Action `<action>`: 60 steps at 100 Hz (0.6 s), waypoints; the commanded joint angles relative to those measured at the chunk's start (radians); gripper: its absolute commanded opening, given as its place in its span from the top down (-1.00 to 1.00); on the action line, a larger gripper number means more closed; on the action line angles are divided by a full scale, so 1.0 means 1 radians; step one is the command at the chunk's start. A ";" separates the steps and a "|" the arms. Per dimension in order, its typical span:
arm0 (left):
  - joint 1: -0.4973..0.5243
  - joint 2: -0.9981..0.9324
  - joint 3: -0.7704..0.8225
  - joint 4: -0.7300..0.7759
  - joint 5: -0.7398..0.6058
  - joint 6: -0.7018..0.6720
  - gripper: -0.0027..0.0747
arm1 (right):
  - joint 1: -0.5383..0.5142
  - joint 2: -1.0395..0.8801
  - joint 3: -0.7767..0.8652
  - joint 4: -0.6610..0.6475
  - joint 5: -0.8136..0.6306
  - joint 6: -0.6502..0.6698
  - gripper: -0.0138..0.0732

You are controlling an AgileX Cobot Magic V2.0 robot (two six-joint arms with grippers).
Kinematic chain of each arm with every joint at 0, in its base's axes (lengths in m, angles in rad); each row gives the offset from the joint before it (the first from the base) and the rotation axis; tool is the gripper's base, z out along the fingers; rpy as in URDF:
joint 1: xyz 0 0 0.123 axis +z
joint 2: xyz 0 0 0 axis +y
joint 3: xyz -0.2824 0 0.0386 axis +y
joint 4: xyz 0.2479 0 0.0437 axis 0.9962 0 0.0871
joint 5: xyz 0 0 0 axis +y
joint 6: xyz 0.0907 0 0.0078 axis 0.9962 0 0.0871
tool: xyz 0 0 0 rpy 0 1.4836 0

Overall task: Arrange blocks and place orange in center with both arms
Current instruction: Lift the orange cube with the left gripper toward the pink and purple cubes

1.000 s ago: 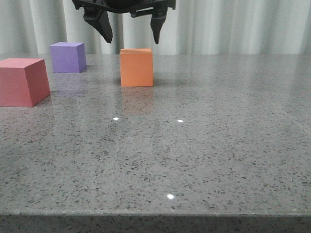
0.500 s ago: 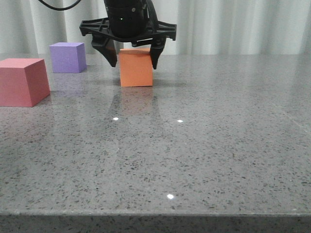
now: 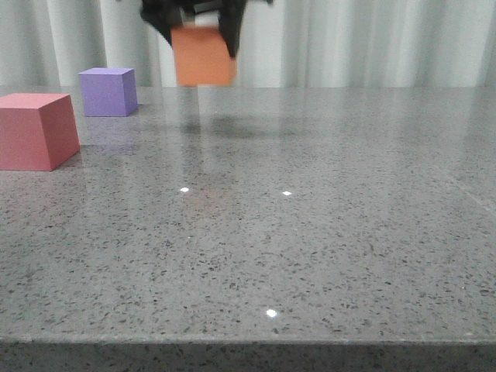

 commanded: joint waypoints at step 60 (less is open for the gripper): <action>0.266 -0.249 0.172 -0.112 -0.044 0.227 0.18 | -0.007 -0.002 -0.024 -0.009 -0.079 -0.006 0.84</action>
